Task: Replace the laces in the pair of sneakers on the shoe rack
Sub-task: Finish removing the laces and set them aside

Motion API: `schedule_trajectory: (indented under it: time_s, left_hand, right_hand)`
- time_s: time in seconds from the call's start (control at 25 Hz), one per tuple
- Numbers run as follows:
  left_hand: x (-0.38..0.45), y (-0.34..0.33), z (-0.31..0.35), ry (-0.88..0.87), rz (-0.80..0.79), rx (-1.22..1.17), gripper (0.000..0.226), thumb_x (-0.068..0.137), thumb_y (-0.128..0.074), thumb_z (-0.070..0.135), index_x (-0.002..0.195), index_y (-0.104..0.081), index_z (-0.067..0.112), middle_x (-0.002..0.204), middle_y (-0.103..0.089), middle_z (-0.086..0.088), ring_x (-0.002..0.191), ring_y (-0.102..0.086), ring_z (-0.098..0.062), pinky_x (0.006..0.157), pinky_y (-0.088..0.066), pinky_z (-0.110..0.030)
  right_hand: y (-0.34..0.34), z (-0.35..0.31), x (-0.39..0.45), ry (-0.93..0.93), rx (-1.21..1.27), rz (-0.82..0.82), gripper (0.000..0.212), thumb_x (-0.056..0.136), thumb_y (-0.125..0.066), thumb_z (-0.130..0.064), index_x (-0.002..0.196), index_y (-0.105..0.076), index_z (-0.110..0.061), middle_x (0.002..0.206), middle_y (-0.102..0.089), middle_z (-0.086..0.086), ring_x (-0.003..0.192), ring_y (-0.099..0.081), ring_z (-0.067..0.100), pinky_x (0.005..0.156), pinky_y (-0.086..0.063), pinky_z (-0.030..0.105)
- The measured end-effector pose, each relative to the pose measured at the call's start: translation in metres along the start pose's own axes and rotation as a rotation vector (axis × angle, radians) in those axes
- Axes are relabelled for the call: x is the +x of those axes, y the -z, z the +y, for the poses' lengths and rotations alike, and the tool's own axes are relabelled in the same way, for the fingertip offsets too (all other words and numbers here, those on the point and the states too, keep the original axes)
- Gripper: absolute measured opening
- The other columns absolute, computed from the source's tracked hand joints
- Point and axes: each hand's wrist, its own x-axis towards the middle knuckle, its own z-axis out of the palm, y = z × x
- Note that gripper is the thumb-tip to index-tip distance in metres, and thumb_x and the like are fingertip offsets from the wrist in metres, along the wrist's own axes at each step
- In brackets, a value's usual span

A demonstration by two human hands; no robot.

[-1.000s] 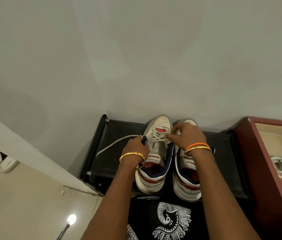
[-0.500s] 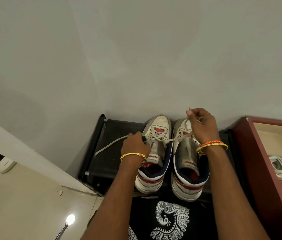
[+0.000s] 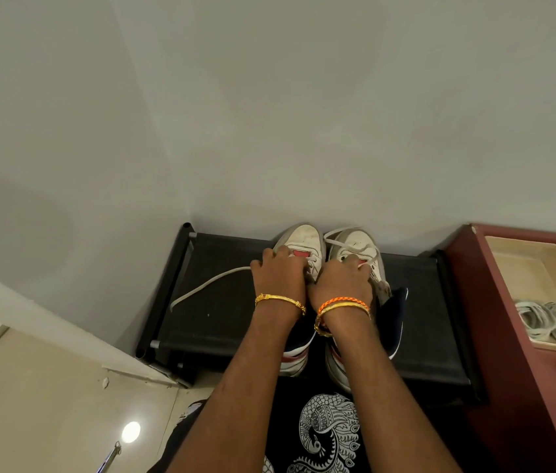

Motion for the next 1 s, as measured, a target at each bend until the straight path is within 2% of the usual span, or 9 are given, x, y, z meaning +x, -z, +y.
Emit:
schedule_trajectory:
  time_s: [0.16,0.28,0.36,0.44,0.56,0.68,0.88,0.96,1.0]
  left_hand:
    - [-0.001,-0.002,0.003,0.033,0.023,-0.016,0.033,0.095,-0.051,0.027,0.126,-0.056,0.02,0.142,-0.041,-0.007,0.129,-0.037,-0.028,0.104,-0.031,-0.045]
    - [0.0,-0.003,0.003,-0.017,-0.001,-0.005,0.033,0.095,-0.052,0.027,0.126,-0.058,0.02,0.147,-0.035,-0.006,0.131,-0.034,-0.029,0.106,-0.03,-0.045]
    - [0.0,-0.003,0.004,-0.048,-0.027,0.008,0.033,0.094,-0.053,0.028,0.126,-0.059,0.022,0.149,-0.031,-0.007,0.132,-0.033,-0.03,0.106,-0.031,-0.046]
    - [0.0,-0.005,0.004,-0.023,0.007,-0.029,0.033,0.092,-0.056,0.029,0.122,-0.061,0.018,0.144,-0.035,-0.009,0.127,-0.039,-0.03,0.103,-0.037,-0.044]
    - [-0.001,-0.003,-0.004,0.092,0.118,-0.283,0.028,0.087,-0.062,0.03,0.109,-0.065,0.011,0.13,-0.046,-0.007,0.109,-0.052,-0.022,0.088,-0.045,-0.03]
    - [-0.002,0.005,-0.013,0.308,0.183,-0.62,0.022,0.089,-0.062,0.025,0.101,-0.065,0.007,0.113,-0.058,-0.008,0.089,-0.054,-0.015,0.074,-0.04,-0.022]
    - [0.005,0.016,-0.025,0.942,0.17,-1.424,0.023,0.093,-0.055,0.02,0.111,-0.061,0.006,0.107,-0.064,-0.01,0.094,-0.061,-0.022,0.087,-0.052,-0.035]
    - [0.003,0.02,-0.021,0.916,0.242,-1.406,0.024,0.094,-0.051,0.014,0.117,-0.053,0.007,0.099,-0.061,-0.007,0.09,-0.06,-0.02,0.079,-0.051,-0.032]
    - [0.001,0.02,-0.018,0.754,0.317,-1.189,0.027,0.094,-0.05,0.012,0.121,-0.049,0.009,0.101,-0.059,-0.006,0.093,-0.058,-0.02,0.079,-0.048,-0.032]
  right_hand:
    - [-0.011,0.008,0.011,-0.084,0.237,-0.059,0.034,0.084,-0.064,-0.032,0.106,-0.067,-0.006,0.131,-0.043,0.014,0.117,-0.046,0.033,0.091,-0.044,0.037]
    - [-0.014,0.015,0.02,-0.102,0.419,-0.065,0.023,0.073,-0.067,-0.026,0.075,-0.067,-0.003,0.091,-0.065,0.017,0.079,-0.063,0.03,0.071,-0.055,0.034]
    - [-0.012,0.018,0.023,-0.108,0.443,-0.085,0.021,0.071,-0.066,-0.024,0.061,-0.061,-0.006,0.065,-0.061,0.012,0.067,-0.061,0.028,0.065,-0.056,0.035]
    - [-0.012,0.019,0.024,-0.122,0.468,-0.096,0.022,0.071,-0.067,-0.021,0.057,-0.056,-0.007,0.061,-0.055,0.009,0.063,-0.056,0.026,0.057,-0.048,0.029]
    - [-0.014,0.019,0.025,-0.137,0.478,-0.094,0.018,0.072,-0.065,-0.021,0.066,-0.059,-0.005,0.07,-0.056,0.011,0.067,-0.055,0.026,0.06,-0.046,0.028]
    - [-0.013,0.022,0.027,-0.144,0.494,-0.12,0.025,0.073,-0.064,-0.02,0.055,-0.051,-0.008,0.057,-0.049,0.007,0.058,-0.049,0.023,0.056,-0.042,0.026]
    - [-0.011,0.024,0.027,-0.14,0.497,-0.129,0.029,0.075,-0.063,-0.018,0.05,-0.047,-0.011,0.052,-0.045,0.004,0.051,-0.044,0.019,0.053,-0.038,0.024]
    - [-0.011,0.026,0.028,-0.14,0.511,-0.133,0.03,0.075,-0.063,-0.017,0.05,-0.047,-0.011,0.051,-0.045,0.004,0.05,-0.043,0.018,0.052,-0.037,0.024]
    - [-0.01,0.027,0.028,-0.14,0.519,-0.134,0.028,0.075,-0.063,-0.017,0.051,-0.048,-0.011,0.051,-0.046,0.004,0.051,-0.044,0.019,0.053,-0.038,0.026]
